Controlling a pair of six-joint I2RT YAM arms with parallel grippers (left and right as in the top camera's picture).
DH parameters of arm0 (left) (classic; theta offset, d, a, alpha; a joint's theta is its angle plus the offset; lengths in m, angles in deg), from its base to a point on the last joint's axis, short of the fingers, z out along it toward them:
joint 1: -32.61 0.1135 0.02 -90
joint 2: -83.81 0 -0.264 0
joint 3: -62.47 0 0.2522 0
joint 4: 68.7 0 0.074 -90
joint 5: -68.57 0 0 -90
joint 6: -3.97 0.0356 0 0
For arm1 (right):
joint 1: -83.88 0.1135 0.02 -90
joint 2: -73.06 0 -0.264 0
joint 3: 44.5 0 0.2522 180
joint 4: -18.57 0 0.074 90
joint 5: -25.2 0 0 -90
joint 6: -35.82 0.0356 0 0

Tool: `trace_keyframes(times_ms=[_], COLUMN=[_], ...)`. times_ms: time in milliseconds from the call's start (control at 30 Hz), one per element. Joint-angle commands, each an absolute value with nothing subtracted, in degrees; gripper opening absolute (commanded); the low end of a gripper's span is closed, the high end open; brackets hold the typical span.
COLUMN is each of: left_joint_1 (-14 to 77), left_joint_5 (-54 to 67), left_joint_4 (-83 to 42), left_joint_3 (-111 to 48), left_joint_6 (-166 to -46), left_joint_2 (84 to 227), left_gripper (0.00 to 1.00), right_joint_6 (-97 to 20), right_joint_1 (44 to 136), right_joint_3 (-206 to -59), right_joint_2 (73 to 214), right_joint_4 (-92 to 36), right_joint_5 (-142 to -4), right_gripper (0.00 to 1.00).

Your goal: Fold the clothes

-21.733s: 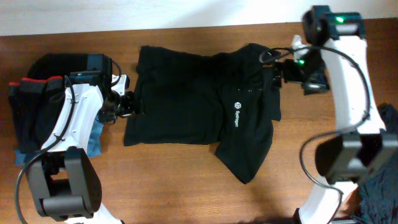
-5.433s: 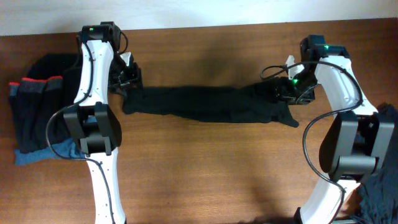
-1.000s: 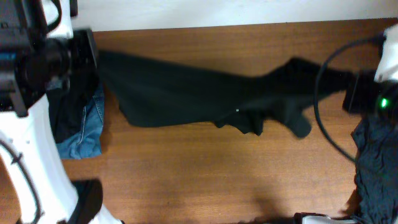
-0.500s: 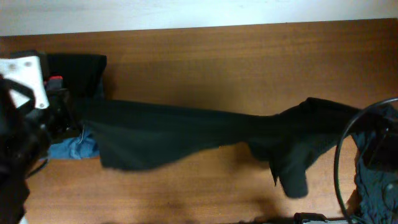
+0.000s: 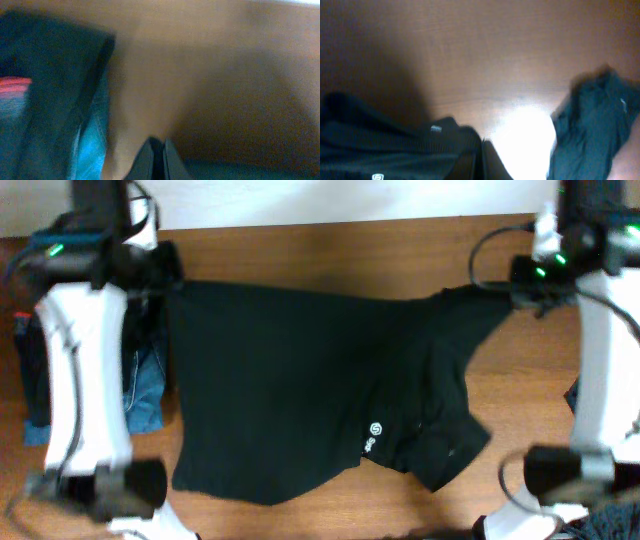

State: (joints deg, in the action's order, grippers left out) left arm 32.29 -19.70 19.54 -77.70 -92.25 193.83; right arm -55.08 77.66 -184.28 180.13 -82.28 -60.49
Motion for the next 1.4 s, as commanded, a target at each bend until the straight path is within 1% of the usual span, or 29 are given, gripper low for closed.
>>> trace_keyframes(times_ms=[0, 100, 200, 300, 333, 467, 500, 567, 667, 733, 967, 1033, 1133, 1367], left_joint_1=[32.7, 32.7, 32.7, 32.7, 32.6, 32.6, 32.5, 32.1, 31.2, 30.5, 30.3, 30.6, 30.9, 30.9], left_joint_5=[-20.8, -20.7, -20.8, -21.4, -21.4, -22.3, -22.2, -22.0, -21.0, -21.3, -21.5, -21.6, -21.6, -19.7], left_joint_4=[9.4, -0.2, -3.5, -2.9, -0.5, 8.1, 14.4, 21.4, 29.0, 32.7, 41.3, 41.8, 41.8, 41.8], left_joint_3=[-78.0, -79.6, -86.3, -96.2, -101.0, -104.6, -104.4, -103.9, -103.9, -103.8, -103.8, -102.7, -98.2, -85.5], left_joint_6=[-90.2, -90.3, -90.3, -89.7, -88.5, -87.9, -87.9, -87.9, -87.9, -87.6, -84.4, -83.8, -83.8, -83.3], left_joint_2=[201.3, 204.4, 204.6, 204.6, 204.6, 204.6, 204.8, 205.5, 207.4, 209.1, 215.9, 216.8, 216.8, 216.8], left_gripper=[0.00, 0.00, 0.00, 0.00, 0.00, 0.00, 0.00, 0.00, 0.00, 0.00, 0.00, 0.00, 0.00, 0.00], right_joint_6=[-58.7, -54.9, -53.0, -53.0, -53.1, -53.3, -53.3, -53.3, -53.8, -55.9, -56.7, -56.7, -56.7, -56.4], right_joint_1=[77.5, 77.4, 77.4, 77.0, 76.7, 75.0, 74.0, 73.2, 72.1, 71.4, 66.3, 64.7, 62.8, 61.6], right_joint_3=[-184.6, -185.5, -191.7, -200.8, -205.7, -208.2, -207.3, -205.8, -202.5, -198.7, -182.9, -179.6, -175.1, -169.1], right_joint_2=[184.9, 185.5, 183.8, 182.9, 182.9, 183.0, 183.4, 184.0, 184.9, 185.3, 185.3, 185.3, 185.3, 185.3], right_joint_4=[-71.9, -59.4, -53.9, -54.3, -57.3, -65.3, -71.3, -78.0, -85.8, -88.7, -89.9, -90.1, -90.4, -91.0], right_joint_5=[-61.6, -61.8, -61.6, -59.8, -58.2, -56.0, -56.0, -55.9, -56.0, -55.9, -56.0, -57.5, -59.0, -60.4], right_gripper=[0.04, 0.04, 0.04, 0.04, 0.04, 0.04, 0.04, 0.04, 0.04, 0.04, 0.04, 0.04, 0.04, 0.04])
